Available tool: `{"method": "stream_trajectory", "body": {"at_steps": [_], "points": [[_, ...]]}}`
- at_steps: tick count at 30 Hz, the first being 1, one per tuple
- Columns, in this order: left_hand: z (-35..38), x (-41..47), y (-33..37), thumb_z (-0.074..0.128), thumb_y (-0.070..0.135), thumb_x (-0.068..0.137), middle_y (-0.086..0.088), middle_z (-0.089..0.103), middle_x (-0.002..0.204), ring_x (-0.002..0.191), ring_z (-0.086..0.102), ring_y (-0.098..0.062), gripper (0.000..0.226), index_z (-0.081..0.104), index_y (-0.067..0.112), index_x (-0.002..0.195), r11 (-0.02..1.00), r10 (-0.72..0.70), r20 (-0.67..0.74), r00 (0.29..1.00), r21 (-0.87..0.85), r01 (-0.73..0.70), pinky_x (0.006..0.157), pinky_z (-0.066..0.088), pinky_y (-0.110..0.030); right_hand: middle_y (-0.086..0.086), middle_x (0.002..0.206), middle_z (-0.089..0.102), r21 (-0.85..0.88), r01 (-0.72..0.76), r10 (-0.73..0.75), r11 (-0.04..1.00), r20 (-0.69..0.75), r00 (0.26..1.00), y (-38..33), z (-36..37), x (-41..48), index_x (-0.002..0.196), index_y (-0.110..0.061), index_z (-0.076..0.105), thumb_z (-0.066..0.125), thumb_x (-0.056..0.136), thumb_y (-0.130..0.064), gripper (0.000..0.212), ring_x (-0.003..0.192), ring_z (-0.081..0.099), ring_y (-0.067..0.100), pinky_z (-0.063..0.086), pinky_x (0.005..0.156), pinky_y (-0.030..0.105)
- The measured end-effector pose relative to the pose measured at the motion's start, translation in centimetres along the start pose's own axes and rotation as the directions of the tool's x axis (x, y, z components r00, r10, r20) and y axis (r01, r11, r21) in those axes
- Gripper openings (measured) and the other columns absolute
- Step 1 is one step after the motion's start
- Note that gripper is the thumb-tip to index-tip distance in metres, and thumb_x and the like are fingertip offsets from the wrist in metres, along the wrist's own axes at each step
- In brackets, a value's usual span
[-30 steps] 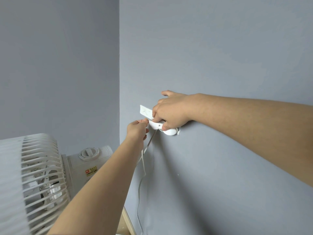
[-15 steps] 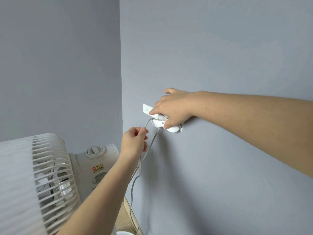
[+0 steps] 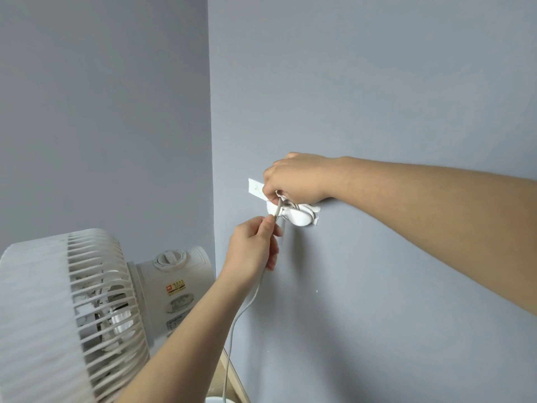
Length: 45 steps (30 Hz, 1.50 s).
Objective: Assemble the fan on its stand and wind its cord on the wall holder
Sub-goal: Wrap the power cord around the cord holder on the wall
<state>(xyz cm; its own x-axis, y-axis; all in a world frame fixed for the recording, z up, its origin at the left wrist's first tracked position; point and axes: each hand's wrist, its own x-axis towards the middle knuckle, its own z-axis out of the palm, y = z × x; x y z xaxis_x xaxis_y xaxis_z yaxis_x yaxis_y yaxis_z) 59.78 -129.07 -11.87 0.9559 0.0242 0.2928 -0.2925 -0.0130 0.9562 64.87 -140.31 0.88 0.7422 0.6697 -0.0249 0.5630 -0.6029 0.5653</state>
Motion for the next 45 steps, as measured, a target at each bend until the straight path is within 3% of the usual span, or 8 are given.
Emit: {"method": "stream_trajectory", "body": {"at_steps": [3, 7, 14, 19, 27, 36, 40, 45], "points": [[0.0, -0.4, 0.2, 0.040, 0.013, 0.101, -0.005, 0.057, 0.062, 0.043, 0.049, -0.014, 0.028, 0.062, 0.004, 0.084, 0.997, -0.009, 0.113, 0.994, -0.077, 0.018, 0.047, 0.045, -0.026, -0.007, 0.093, 0.055, -0.046, -0.006, 0.006, 0.999, -0.010, 1.000, 0.1, -0.1, -0.1, 0.083, -0.026, 0.059, 0.049, 0.080, -0.001, 0.027, 0.098, 0.055, 0.021, 0.044, 0.090, 0.038], [-0.3, -0.8, 0.1, 0.045, 0.010, 0.099, -0.004, 0.067, 0.070, 0.056, 0.062, -0.019, 0.024, 0.064, -0.001, 0.090, 1.000, -0.026, 0.218, 0.976, 0.005, 0.025, 0.065, 0.056, -0.034, -0.005, 0.093, 0.050, -0.048, -0.027, 0.028, 0.998, 0.022, 0.999, 0.2, -0.7, -0.1, 0.077, -0.026, 0.056, 0.050, 0.080, 0.000, 0.027, 0.099, 0.055, 0.025, 0.051, 0.082, 0.042], [1.3, -1.4, 0.9, 0.058, 0.015, 0.092, -0.006, 0.065, 0.061, 0.048, 0.062, -0.021, 0.021, 0.061, 0.002, 0.077, 0.994, -0.022, 0.171, 0.985, 0.112, 0.003, 0.055, 0.054, -0.030, -0.004, 0.100, 0.059, -0.023, -0.014, 0.016, 1.000, 0.064, 0.998, 0.3, -1.4, -0.8, 0.086, -0.019, 0.068, 0.046, 0.085, -0.017, 0.021, 0.098, 0.058, 0.022, 0.052, 0.084, 0.045], [3.3, -2.1, 1.7, 0.056, 0.018, 0.092, -0.001, 0.064, 0.058, 0.041, 0.062, -0.021, 0.024, 0.056, 0.000, 0.076, 0.977, 0.055, 0.150, 0.987, 0.197, -0.084, 0.049, 0.051, -0.028, -0.007, 0.101, 0.063, 0.001, -0.006, 0.006, 1.000, 0.110, 0.994, 0.6, -1.7, -1.1, 0.078, -0.026, 0.066, 0.053, 0.083, -0.024, 0.014, 0.097, 0.060, 0.019, 0.053, 0.084, 0.045], [4.2, -2.8, 0.8, 0.052, 0.012, 0.092, -0.002, 0.071, 0.073, 0.054, 0.069, -0.021, 0.018, 0.063, 0.005, 0.080, 0.953, 0.112, 0.170, 0.979, 0.261, -0.155, 0.061, 0.055, -0.032, -0.010, 0.103, 0.062, -0.068, 0.034, -0.025, 0.997, 0.125, 0.992, 0.9, -1.7, -1.3, 0.073, -0.035, 0.057, 0.067, 0.081, -0.030, 0.015, 0.102, 0.057, 0.015, 0.044, 0.096, 0.041], [5.7, -2.5, 0.3, 0.051, 0.017, 0.091, 0.002, 0.060, 0.057, 0.046, 0.065, -0.020, 0.023, 0.051, 0.008, 0.069, 0.919, 0.161, 0.156, 0.975, 0.337, -0.205, 0.057, 0.056, -0.042, -0.010, 0.096, 0.064, -0.112, 0.046, -0.039, 0.993, 0.070, 0.997, 0.7, -1.3, -1.2, 0.077, -0.032, 0.058, 0.071, 0.079, -0.031, 0.013, 0.096, 0.059, 0.014, 0.039, 0.099, 0.037], [5.3, -1.7, -0.4, 0.048, 0.019, 0.087, -0.001, 0.056, 0.061, 0.057, 0.062, -0.029, 0.021, 0.047, 0.016, 0.067, 0.824, 0.215, 0.187, 0.958, 0.492, -0.281, 0.053, 0.054, -0.043, -0.009, 0.091, 0.065, -0.106, 0.050, -0.045, 0.993, 0.046, 0.998, 0.7, -0.9, -1.1, 0.078, -0.030, 0.060, 0.071, 0.077, -0.030, 0.011, 0.090, 0.060, 0.013, 0.038, 0.096, 0.034], [4.5, -1.3, -1.0, 0.040, 0.018, 0.088, -0.002, 0.053, 0.071, 0.069, 0.049, -0.029, 0.014, 0.045, 0.016, 0.075, 0.564, 0.233, 0.271, 0.934, 0.745, -0.357, 0.055, 0.036, -0.032, -0.013, 0.090, 0.062, -0.088, 0.046, -0.043, 0.995, 0.044, 0.998, 0.8, -0.5, -0.9, 0.084, -0.031, 0.056, 0.068, 0.078, -0.027, 0.014, 0.090, 0.057, 0.013, 0.036, 0.102, 0.037]]}}
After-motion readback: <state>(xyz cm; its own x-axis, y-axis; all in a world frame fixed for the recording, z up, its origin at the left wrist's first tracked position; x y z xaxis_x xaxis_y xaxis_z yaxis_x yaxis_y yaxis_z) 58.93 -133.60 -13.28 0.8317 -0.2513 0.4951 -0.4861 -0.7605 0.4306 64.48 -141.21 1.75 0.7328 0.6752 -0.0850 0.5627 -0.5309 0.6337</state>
